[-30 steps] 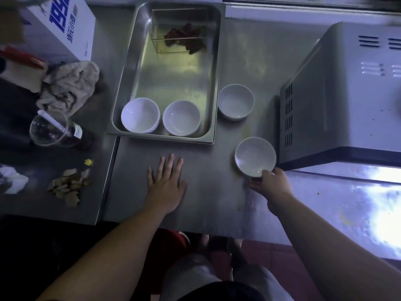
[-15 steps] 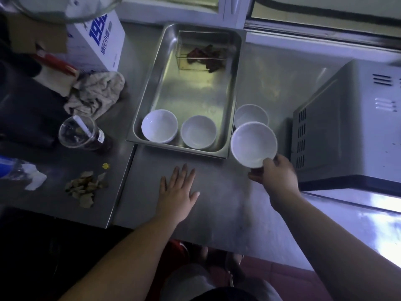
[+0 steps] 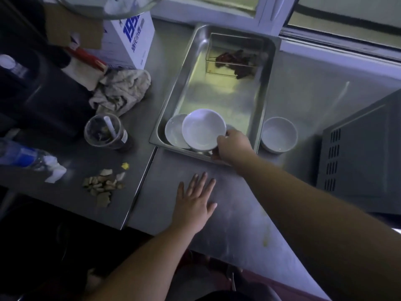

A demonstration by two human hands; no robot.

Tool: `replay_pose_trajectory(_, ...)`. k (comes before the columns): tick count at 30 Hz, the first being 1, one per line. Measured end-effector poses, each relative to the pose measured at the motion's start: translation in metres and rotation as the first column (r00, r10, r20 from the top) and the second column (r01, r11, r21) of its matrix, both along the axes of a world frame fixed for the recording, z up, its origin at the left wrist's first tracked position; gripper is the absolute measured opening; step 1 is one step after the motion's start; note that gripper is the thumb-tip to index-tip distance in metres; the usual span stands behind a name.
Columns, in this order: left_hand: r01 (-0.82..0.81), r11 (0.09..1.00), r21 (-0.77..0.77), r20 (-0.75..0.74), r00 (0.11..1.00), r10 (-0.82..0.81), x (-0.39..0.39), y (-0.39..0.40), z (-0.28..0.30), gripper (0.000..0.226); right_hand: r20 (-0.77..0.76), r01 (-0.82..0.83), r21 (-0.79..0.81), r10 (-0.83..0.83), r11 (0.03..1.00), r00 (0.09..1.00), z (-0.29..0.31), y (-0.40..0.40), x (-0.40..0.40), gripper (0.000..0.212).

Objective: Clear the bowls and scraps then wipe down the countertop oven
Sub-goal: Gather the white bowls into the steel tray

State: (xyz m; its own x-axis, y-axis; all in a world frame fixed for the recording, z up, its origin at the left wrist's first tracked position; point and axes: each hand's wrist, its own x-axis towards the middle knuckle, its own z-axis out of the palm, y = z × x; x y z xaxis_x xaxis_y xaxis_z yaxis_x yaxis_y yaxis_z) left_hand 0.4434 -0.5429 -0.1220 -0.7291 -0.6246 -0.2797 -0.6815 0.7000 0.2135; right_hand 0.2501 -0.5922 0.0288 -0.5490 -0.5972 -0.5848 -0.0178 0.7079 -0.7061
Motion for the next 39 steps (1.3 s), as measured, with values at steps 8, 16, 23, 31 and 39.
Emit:
replay_pose_trajectory(8, -0.023, 0.999, 0.045, -0.014, 1.000, 0.023, -0.001, 0.000, 0.001, 0.073, -0.091, -0.114, 0.072, 0.121, 0.991, 0.989, -0.037, -0.053, 0.009, 0.040)
replay_pose_trajectory(16, -0.029, 0.998, 0.059, -0.029, 0.999, 0.030, 0.000, 0.000, -0.002, 0.074, -0.123, -0.157, 0.124, 0.172, 0.980, 0.977, -0.043, -0.064, 0.022, 0.034)
replay_pose_trajectory(23, -0.031, 0.998, 0.051, -0.034, 0.999, 0.032, 0.002, 0.001, -0.004, 0.074, -0.192, -0.230, 0.166, 0.260, 0.959, 0.946, -0.052, -0.069, 0.023, 0.034)
replay_pose_trajectory(31, -0.024, 0.999, 0.049, -0.005, 1.000, 0.024, 0.001, 0.000, -0.001, 0.074, -0.175, -0.209, 0.143, 0.233, 0.967, 0.957, -0.048, -0.059, 0.013, 0.036)
replay_pose_trajectory(39, 0.000, 1.000, -0.013, 0.033, 0.999, 0.000, 0.002, -0.001, -0.004, 0.075, -0.132, -0.038, 0.068, 0.046, 0.997, 0.990, -0.033, -0.018, -0.031, 0.040)
